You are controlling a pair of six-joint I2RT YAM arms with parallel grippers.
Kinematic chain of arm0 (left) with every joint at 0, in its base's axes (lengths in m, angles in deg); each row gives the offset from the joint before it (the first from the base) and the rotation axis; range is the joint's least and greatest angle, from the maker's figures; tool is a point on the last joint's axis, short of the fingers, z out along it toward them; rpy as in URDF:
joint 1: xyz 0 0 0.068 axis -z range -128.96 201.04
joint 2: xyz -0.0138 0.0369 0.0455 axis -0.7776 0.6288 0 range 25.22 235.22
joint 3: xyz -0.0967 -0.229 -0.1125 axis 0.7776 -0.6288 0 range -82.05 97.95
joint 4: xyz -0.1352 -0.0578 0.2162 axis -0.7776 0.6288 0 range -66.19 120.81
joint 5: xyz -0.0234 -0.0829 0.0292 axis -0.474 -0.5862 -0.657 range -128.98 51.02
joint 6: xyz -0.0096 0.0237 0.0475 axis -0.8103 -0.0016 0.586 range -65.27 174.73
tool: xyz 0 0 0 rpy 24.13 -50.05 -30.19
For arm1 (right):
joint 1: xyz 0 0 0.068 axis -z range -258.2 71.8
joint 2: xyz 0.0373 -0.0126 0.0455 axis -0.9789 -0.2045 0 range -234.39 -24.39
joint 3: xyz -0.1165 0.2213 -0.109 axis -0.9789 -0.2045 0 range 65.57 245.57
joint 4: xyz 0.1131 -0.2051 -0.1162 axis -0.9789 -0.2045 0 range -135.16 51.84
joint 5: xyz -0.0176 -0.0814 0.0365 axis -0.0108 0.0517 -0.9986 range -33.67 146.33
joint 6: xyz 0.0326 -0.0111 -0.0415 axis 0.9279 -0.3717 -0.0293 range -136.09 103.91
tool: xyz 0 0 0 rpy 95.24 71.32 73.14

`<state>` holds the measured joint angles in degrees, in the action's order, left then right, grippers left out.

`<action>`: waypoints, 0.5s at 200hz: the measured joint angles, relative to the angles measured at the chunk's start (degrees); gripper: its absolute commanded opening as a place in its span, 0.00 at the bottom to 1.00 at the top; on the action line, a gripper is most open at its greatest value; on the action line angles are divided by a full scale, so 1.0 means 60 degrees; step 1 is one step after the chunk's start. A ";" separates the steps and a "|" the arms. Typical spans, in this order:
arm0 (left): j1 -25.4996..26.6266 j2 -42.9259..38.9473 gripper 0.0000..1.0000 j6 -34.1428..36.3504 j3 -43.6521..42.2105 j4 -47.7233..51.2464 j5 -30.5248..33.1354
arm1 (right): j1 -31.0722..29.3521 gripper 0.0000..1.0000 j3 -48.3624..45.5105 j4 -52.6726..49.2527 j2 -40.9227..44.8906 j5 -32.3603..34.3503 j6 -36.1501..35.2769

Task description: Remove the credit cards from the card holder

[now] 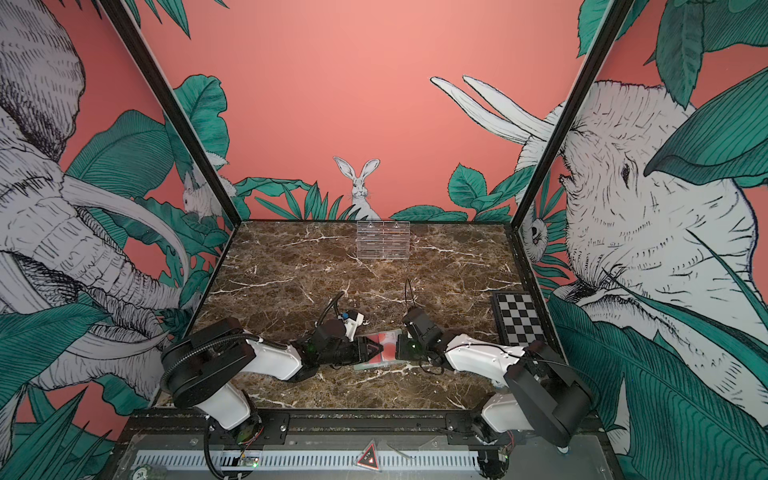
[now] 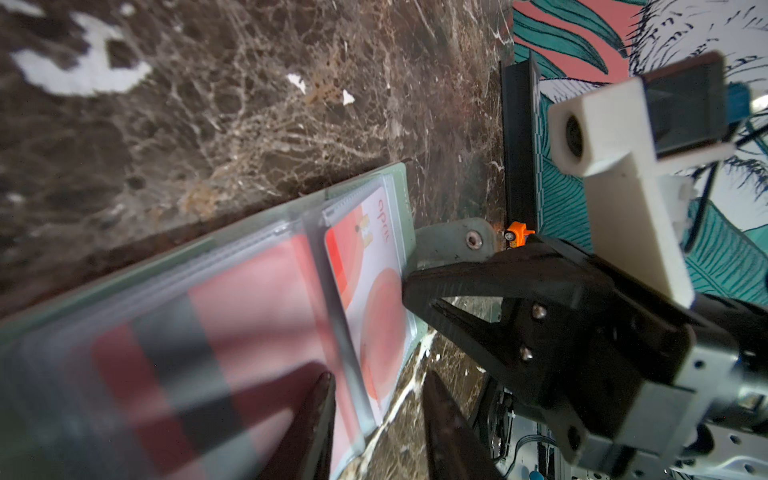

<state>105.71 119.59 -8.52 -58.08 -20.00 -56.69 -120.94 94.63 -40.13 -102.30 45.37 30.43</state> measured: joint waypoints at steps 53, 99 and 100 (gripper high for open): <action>0.0000 0.0240 0.26 -0.0102 -0.0149 -0.0535 0.0062 | 0.0000 0.00 -0.0124 0.0364 -0.0029 -0.0182 0.0142; 0.0000 0.0674 0.15 -0.0284 -0.0229 -0.1169 0.0069 | -0.0011 0.00 -0.0142 0.0477 -0.0080 -0.0270 0.0178; 0.0000 0.0685 0.15 -0.0295 -0.0229 -0.1195 0.0069 | -0.0011 0.00 -0.0146 0.0481 -0.0080 -0.0270 0.0178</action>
<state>105.71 123.70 -10.29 -59.46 -27.17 -56.28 -121.01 93.76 -37.25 -102.78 43.76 31.50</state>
